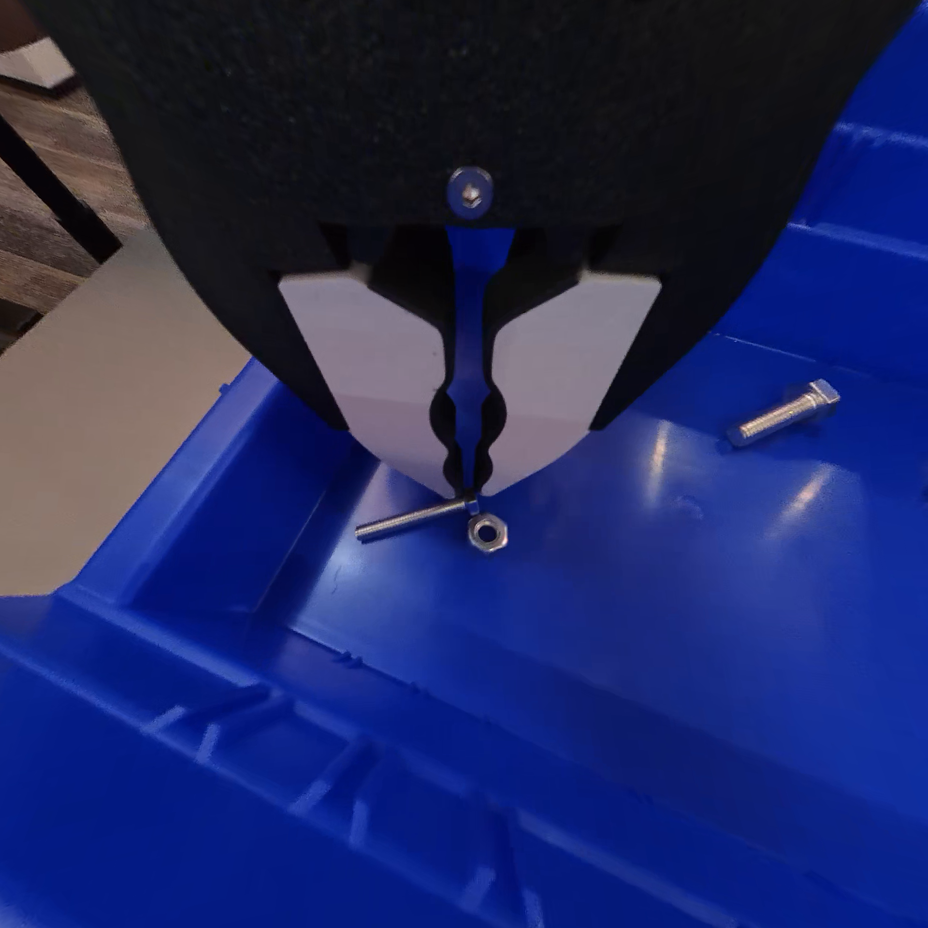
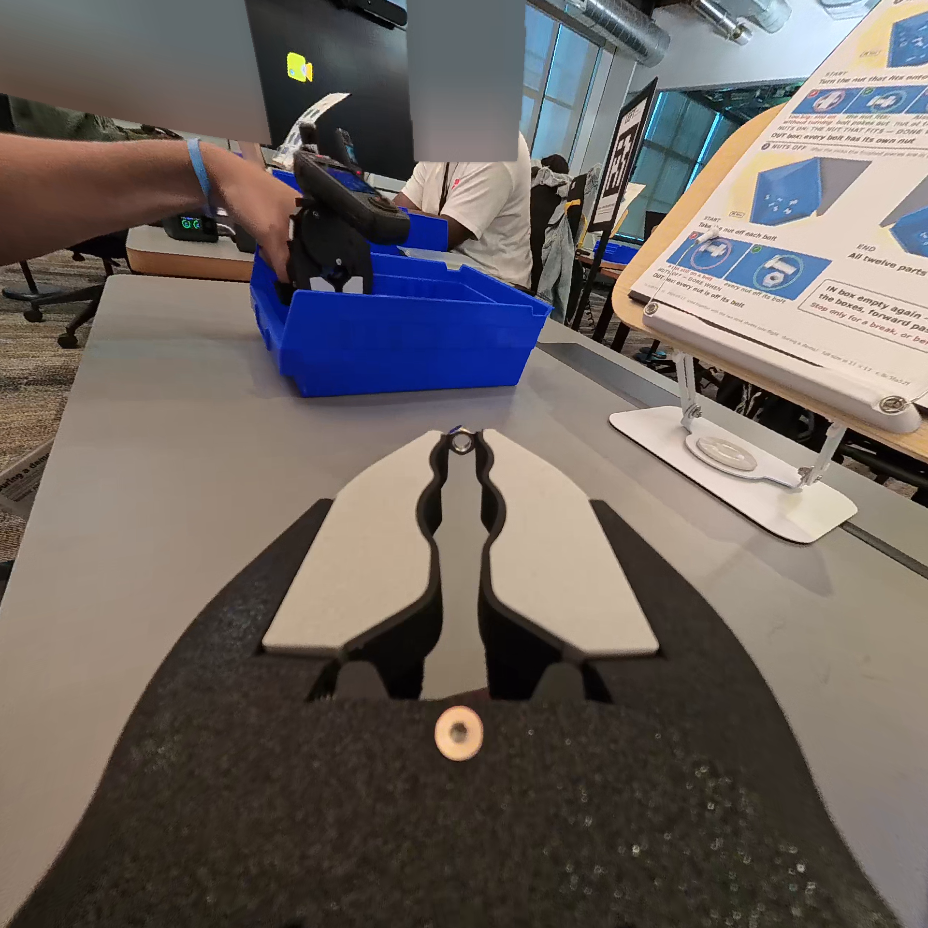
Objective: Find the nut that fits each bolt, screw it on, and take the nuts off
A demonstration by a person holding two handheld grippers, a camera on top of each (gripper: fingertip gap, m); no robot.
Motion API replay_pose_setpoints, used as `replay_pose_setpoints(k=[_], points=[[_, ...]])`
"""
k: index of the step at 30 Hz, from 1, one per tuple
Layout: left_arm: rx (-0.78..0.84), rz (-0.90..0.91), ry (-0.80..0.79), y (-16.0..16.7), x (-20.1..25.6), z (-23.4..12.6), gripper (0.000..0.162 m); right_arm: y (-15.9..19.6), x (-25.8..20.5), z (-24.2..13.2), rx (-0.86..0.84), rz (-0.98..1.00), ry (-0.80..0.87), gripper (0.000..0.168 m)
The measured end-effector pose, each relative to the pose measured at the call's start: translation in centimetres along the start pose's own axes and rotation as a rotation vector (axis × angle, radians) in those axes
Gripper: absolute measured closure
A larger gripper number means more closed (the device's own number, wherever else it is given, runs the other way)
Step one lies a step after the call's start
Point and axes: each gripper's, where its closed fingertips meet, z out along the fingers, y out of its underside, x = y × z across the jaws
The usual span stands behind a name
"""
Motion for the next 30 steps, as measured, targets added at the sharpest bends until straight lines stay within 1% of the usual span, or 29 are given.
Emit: replay_pose_setpoints(k=[4,7,11,14,18,22,24,27,30], points=[[0.036,-0.033,-0.060,-0.1,-0.1,0.0,0.158,-0.1,-0.1,-0.1,0.006,-0.003,-0.002,0.158],[0.090,-0.119,-0.171,0.0,-1.1,-1.0,0.158,-0.2,-0.1,-0.1,0.006,-0.006,-0.004,0.158],[0.309,-0.259,-0.288,-1.2,-1.5,-4.9,0.158,-0.2,-0.5,-0.1,0.005,-0.029,-0.014,0.158],[0.478,-0.354,-0.344,-2.2,-0.7,-8.5,0.159,-0.1,-0.9,0.1,-0.004,-0.052,-0.021,0.158],[0.643,-0.462,-0.443,-2.9,0.3,-12.8,0.158,0.0,-1.2,0.2,-0.006,-0.063,-0.027,0.158],[0.781,-0.464,-0.438,-6.0,2.2,-15.0,0.159,-0.1,-1.2,0.2,-0.004,-0.074,-0.022,0.158],[0.845,-0.465,-0.370,-8.8,3.7,-14.9,0.159,-0.1,-1.3,0.2,-0.004,-0.101,-0.016,0.158],[0.863,-0.445,-0.245,-13.2,6.2,-12.8,0.159,-0.4,-1.8,0.2,0.009,-0.181,-0.004,0.158],[0.838,-0.417,-0.139,-17.0,8.4,-9.9,0.158,-0.3,-2.6,1.0,-0.010,-0.304,-0.002,0.158]])
